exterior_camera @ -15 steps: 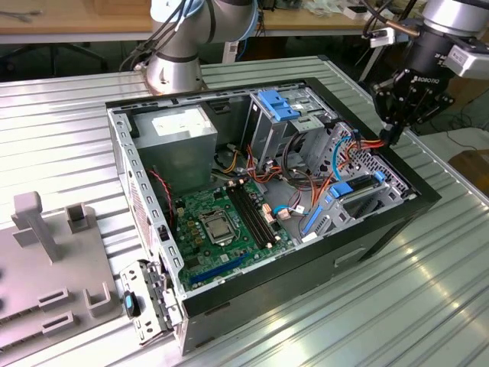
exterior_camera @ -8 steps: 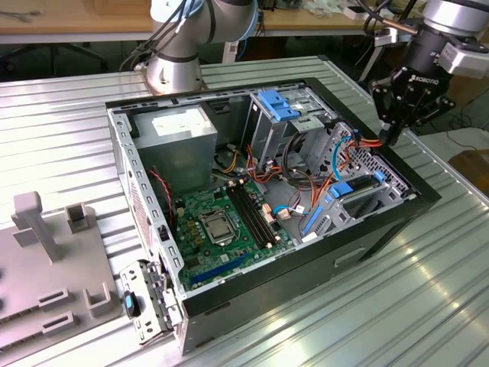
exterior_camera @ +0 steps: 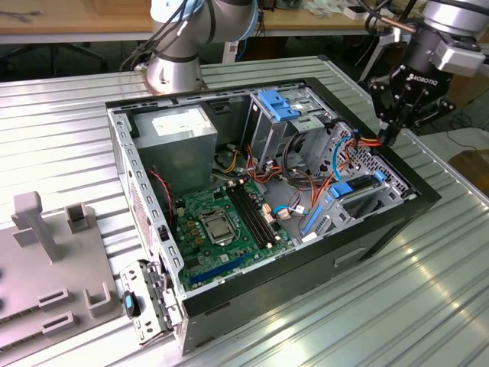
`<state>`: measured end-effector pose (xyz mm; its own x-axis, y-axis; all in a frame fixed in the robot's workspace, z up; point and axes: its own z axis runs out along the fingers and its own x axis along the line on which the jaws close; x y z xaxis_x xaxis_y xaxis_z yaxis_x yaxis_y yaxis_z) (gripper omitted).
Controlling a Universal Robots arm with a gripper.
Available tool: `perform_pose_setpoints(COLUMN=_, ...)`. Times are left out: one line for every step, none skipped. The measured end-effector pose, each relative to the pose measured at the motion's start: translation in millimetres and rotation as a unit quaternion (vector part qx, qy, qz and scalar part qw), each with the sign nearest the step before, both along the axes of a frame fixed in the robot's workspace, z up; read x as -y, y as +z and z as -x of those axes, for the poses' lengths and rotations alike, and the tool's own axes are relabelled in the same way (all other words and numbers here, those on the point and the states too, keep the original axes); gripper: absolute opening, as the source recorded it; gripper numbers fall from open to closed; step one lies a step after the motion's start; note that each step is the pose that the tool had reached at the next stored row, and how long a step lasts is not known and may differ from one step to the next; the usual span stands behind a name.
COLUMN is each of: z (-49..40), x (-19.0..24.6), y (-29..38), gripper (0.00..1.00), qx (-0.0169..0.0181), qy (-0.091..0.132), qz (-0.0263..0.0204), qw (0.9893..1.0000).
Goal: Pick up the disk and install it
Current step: 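Insert the first disk wire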
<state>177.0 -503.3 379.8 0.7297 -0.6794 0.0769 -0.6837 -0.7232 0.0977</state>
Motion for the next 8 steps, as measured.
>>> perform_pose_setpoints(z=0.0, x=0.0, y=0.0, gripper=0.17, qx=0.0, qy=-0.011, qz=0.0, qw=0.9999)
perform_pose_setpoints(z=0.0, x=0.0, y=0.0, gripper=0.17, qx=0.0, qy=-0.022, qz=0.0, qw=0.9998)
perform_pose_setpoints(z=0.0, x=0.0, y=0.0, gripper=0.17, qx=0.0, qy=-0.031, qz=0.0, qw=0.9995)
perform_pose_setpoints(z=0.0, x=0.0, y=0.0, gripper=0.17, qx=0.0, qy=-0.04, qz=0.0, qw=0.9992)
perform_pose_setpoints(z=0.0, x=0.0, y=0.0, gripper=0.17, qx=0.0, qy=-0.048, qz=0.0, qw=0.9988)
perform_pose_setpoints(z=0.0, x=0.0, y=0.0, gripper=0.17, qx=0.0, qy=-0.055, qz=0.0, qw=0.9985)
perform_pose_setpoints(z=0.0, x=0.0, y=0.0, gripper=0.17, qx=0.0, qy=-0.077, qz=0.0, qw=0.997)
perform_pose_setpoints(z=0.0, x=0.0, y=-0.1, gripper=0.17, qx=0.0, qy=-0.092, qz=0.0, qw=0.9958)
